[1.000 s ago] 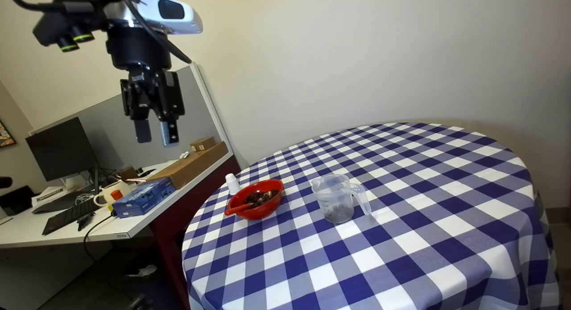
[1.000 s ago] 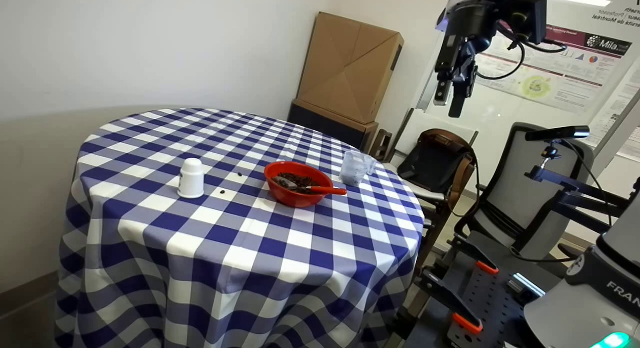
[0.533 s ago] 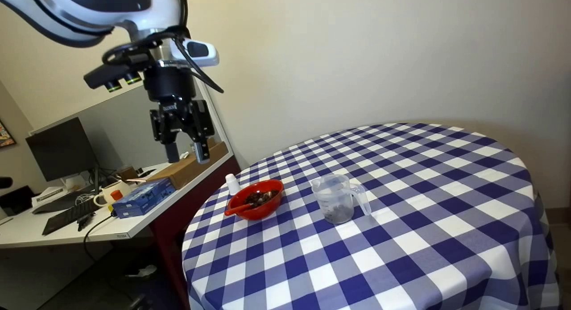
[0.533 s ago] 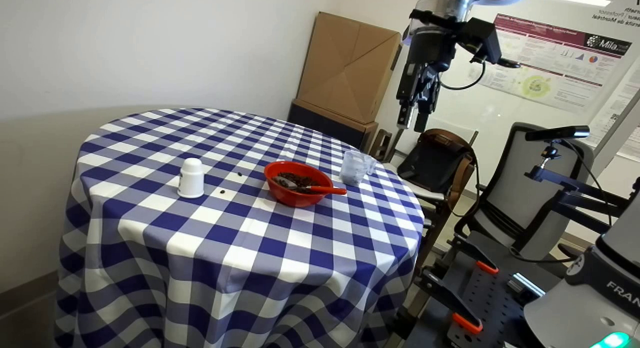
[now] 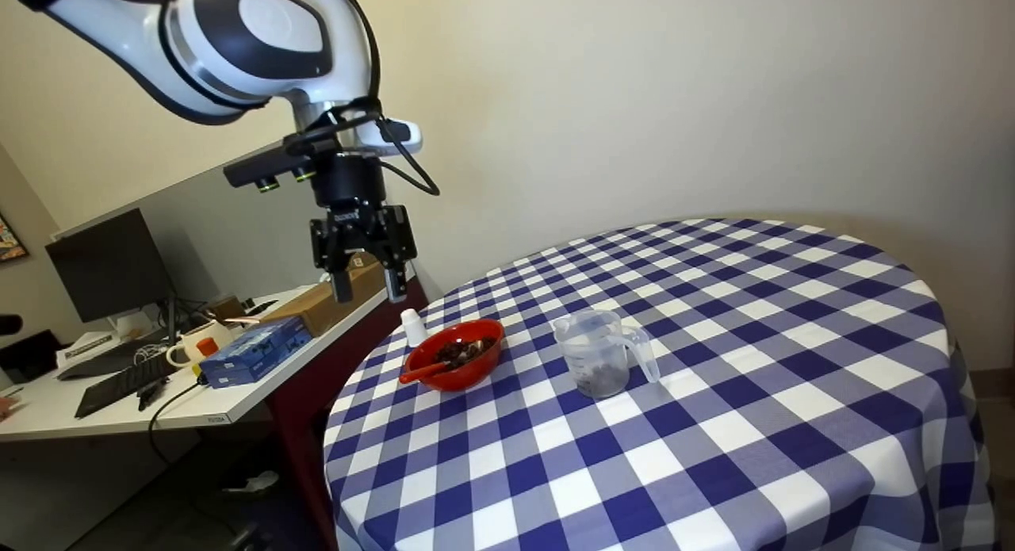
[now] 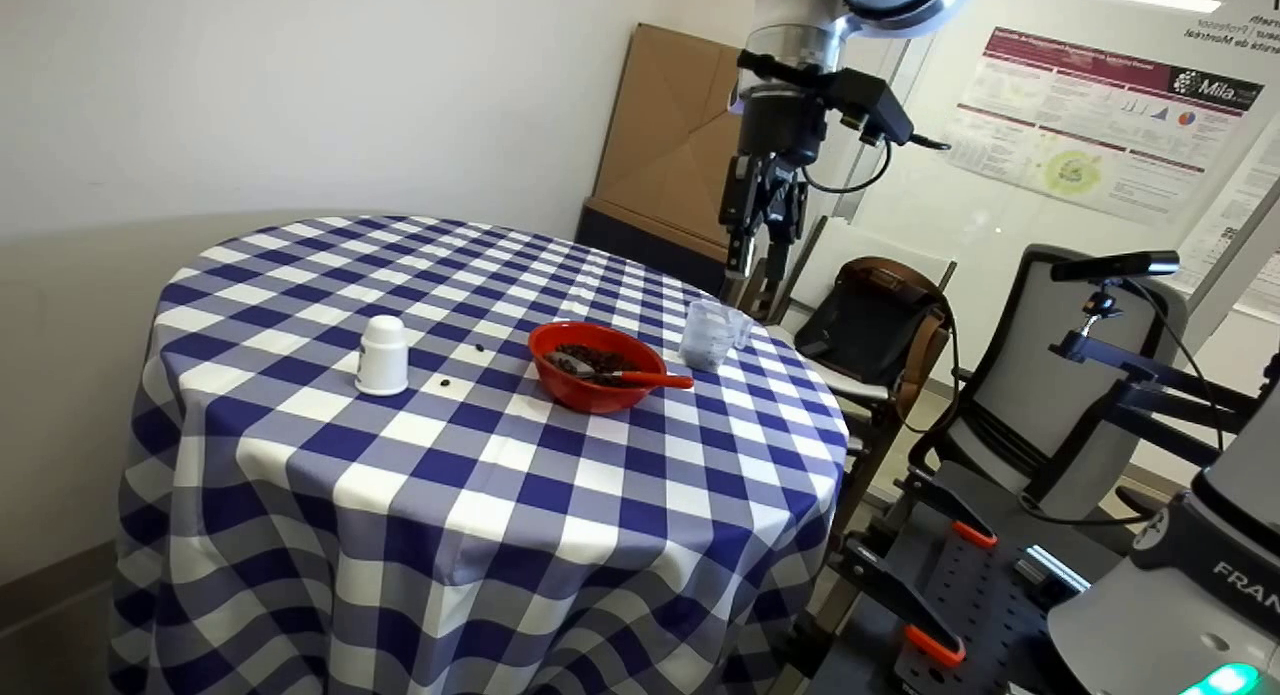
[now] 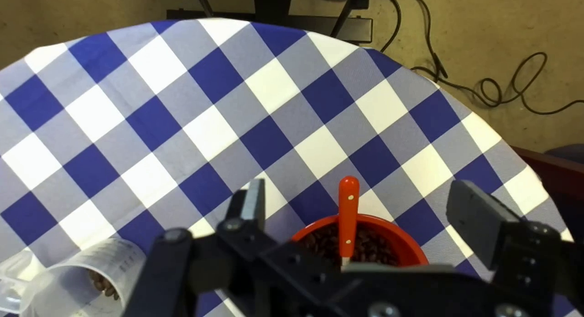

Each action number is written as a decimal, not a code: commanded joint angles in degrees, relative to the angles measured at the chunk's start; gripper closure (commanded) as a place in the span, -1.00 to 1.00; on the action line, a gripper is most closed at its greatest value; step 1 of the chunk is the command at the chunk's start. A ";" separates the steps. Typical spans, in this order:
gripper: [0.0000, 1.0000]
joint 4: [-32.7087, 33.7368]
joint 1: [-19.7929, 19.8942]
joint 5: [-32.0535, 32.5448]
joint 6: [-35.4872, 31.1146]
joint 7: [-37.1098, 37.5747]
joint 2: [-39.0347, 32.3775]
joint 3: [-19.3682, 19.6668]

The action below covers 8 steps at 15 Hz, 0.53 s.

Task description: Use the spoon to scoop some of the contents in the red bowl into the clear jug

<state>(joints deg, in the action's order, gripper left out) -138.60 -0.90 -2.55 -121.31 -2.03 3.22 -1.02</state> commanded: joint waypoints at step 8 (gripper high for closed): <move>-1.00 10.06 -2.12 3.06 -3.01 8.37 -15.06 -1.27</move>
<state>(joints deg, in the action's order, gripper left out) -131.28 -2.05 0.35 -124.42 3.72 -8.43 -1.83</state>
